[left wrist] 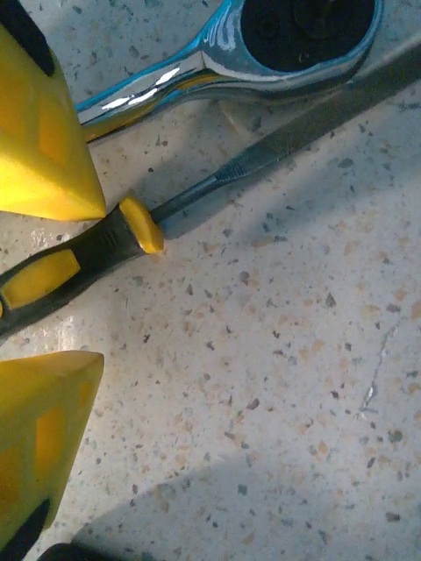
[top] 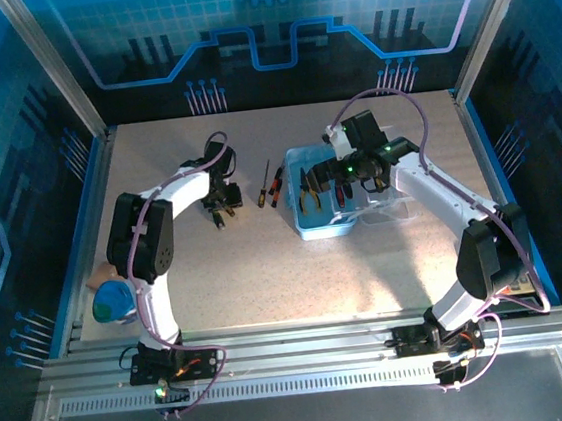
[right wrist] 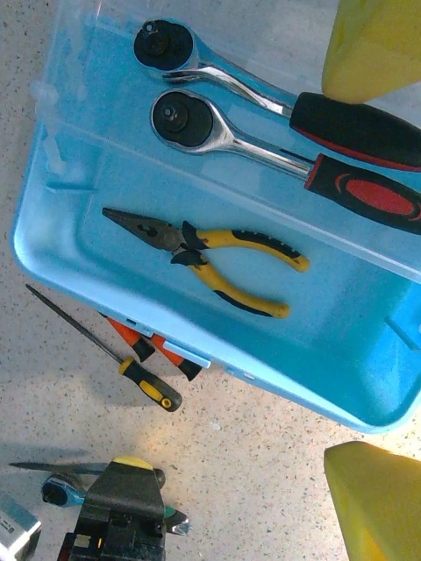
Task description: Pack the tool kit
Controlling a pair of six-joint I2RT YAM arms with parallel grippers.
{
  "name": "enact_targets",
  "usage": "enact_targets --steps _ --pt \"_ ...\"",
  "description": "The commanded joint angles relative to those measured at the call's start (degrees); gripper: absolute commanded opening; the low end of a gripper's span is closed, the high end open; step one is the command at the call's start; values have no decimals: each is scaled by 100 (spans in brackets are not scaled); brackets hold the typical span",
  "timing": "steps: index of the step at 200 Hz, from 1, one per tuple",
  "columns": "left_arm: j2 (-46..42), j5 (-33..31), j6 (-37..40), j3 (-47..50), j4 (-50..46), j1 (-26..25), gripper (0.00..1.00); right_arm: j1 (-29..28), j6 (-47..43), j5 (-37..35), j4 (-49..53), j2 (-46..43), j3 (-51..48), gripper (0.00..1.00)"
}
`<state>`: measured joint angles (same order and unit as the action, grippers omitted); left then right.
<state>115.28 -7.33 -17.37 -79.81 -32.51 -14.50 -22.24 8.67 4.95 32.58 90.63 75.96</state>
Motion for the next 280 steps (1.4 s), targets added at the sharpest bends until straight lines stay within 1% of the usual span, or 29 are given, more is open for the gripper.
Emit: enact_targets --steps 1,39,130,153,165,183,229,245,257,264,280 --pt "194 -163 127 -193 -255 31 40 -35 -98 100 82 -133 -47 100" --pt "333 -202 154 -245 -324 26 35 -28 -110 116 91 -139 -47 100" --pt "345 -3 209 -275 -375 0 1 -15 -144 149 135 -175 -36 100" --pt "80 213 207 -191 -325 -11 0 -4 -144 223 144 -238 -60 100" --pt "-164 419 186 -123 -251 -4 0 13 -127 314 130 -291 -90 100" --pt "-634 890 114 0 -51 -9 0 68 -51 601 44 -405 -159 100" --pt "-1872 2684 -296 397 1002 -9 0 243 403 1539 -607 -749 -443 100" --pt "-2227 3312 -472 664 1581 -47 0 327 708 1842 -1024 -854 -587 100" --pt "-2451 3707 -559 874 2014 -128 0 390 1066 2126 -1537 -949 -756 100" --pt "-2549 3894 -591 985 2262 -193 0 404 1271 2269 -1842 -981 -836 98" --pt "-2701 4144 -602 1170 2635 -393 0 413 1713 2486 -2442 -990 -947 90"
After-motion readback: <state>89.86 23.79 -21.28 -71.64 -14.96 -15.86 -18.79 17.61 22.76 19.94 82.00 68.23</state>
